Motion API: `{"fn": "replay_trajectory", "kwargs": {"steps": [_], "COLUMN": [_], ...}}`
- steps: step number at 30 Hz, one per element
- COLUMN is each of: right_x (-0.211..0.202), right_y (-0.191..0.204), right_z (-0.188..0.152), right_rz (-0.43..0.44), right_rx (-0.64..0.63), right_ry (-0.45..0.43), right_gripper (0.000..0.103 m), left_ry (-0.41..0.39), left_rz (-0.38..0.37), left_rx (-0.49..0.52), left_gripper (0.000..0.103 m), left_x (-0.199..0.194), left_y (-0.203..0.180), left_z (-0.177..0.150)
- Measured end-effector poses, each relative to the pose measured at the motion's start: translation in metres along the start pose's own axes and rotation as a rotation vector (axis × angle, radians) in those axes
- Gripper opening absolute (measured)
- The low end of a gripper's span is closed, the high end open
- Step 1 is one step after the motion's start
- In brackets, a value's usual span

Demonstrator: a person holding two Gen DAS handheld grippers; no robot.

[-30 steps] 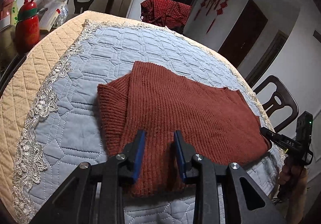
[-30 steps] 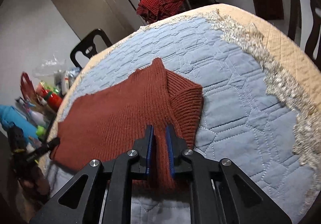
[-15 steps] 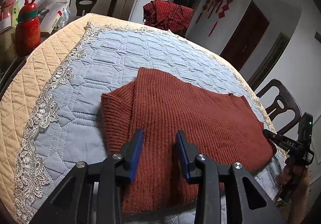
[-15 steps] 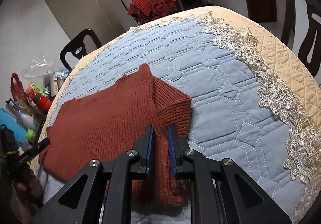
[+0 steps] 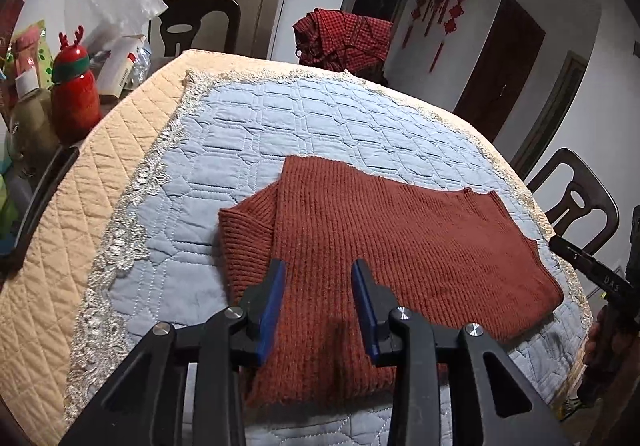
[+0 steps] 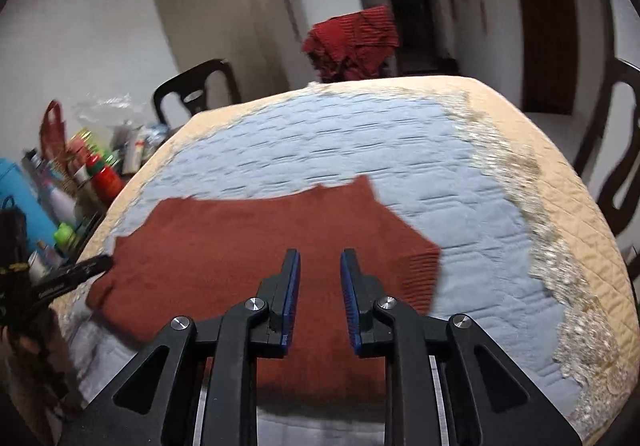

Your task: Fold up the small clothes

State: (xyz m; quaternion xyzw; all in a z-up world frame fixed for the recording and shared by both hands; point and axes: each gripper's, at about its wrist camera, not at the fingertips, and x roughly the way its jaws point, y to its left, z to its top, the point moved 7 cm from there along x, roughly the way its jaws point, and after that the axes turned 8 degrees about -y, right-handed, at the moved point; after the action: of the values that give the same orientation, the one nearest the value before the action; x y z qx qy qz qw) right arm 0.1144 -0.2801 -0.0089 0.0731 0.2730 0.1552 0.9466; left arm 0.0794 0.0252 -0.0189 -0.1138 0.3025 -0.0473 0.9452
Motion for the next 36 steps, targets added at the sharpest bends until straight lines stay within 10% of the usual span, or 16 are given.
{"fn": "replay_trajectory", "kwargs": {"steps": [15,36], "right_x": [0.034,0.081], "right_y": [0.069,0.098], "right_z": [-0.022,-0.03], "right_rz": [0.089,0.059], "right_rx": [-0.161,-0.264], "right_ry": [0.071,0.165], "right_gripper": [0.021,0.015], "left_ry": [0.012,0.077], "left_rz": [0.071,-0.04], "left_rx": [-0.041,-0.166], "left_gripper": [0.048,0.052], "left_x": [-0.001,0.025], "left_y": [0.027,0.044], "left_z": [-0.009,-0.011]}}
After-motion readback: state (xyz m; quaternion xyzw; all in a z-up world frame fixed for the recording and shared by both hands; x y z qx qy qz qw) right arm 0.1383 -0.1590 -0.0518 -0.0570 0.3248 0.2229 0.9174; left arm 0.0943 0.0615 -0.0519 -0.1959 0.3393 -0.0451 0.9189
